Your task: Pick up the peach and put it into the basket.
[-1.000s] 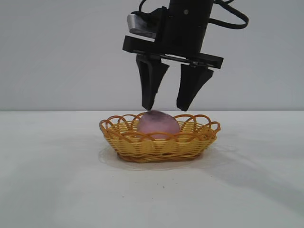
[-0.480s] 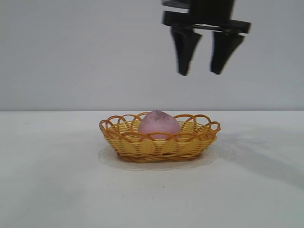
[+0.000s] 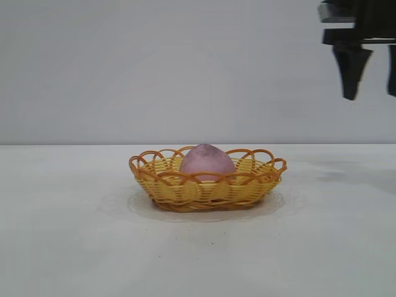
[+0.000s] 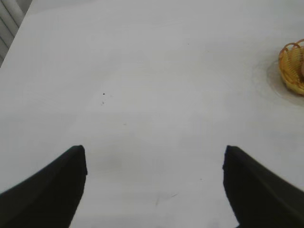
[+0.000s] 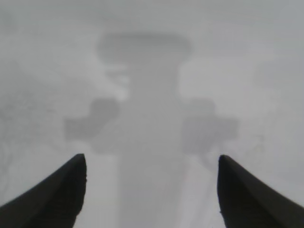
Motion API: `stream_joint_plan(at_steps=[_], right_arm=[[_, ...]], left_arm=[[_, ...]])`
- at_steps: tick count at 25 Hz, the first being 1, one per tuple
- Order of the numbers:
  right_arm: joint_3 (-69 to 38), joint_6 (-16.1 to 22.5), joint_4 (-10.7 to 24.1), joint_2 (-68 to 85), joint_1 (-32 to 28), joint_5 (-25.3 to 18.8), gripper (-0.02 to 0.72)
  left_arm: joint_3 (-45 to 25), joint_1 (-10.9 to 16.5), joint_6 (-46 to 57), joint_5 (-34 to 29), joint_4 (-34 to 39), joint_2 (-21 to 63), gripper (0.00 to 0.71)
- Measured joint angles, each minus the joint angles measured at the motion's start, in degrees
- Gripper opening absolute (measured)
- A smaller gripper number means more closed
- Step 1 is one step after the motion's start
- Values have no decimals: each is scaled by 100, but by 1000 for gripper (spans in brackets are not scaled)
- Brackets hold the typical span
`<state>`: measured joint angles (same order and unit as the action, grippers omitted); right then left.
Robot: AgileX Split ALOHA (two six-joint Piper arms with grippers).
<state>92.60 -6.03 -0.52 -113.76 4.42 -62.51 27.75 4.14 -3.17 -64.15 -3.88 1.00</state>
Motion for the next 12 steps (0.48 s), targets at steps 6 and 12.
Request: stream_joint_plan(at_steps=[6, 12], right_arm=[[0, 3, -45, 53, -464, -544, 494], [-254, 12, -140, 668, -501, -729, 437]], left_arm=[[0, 0, 0, 0, 0, 0, 527], [0, 0, 0, 0, 0, 0, 527]])
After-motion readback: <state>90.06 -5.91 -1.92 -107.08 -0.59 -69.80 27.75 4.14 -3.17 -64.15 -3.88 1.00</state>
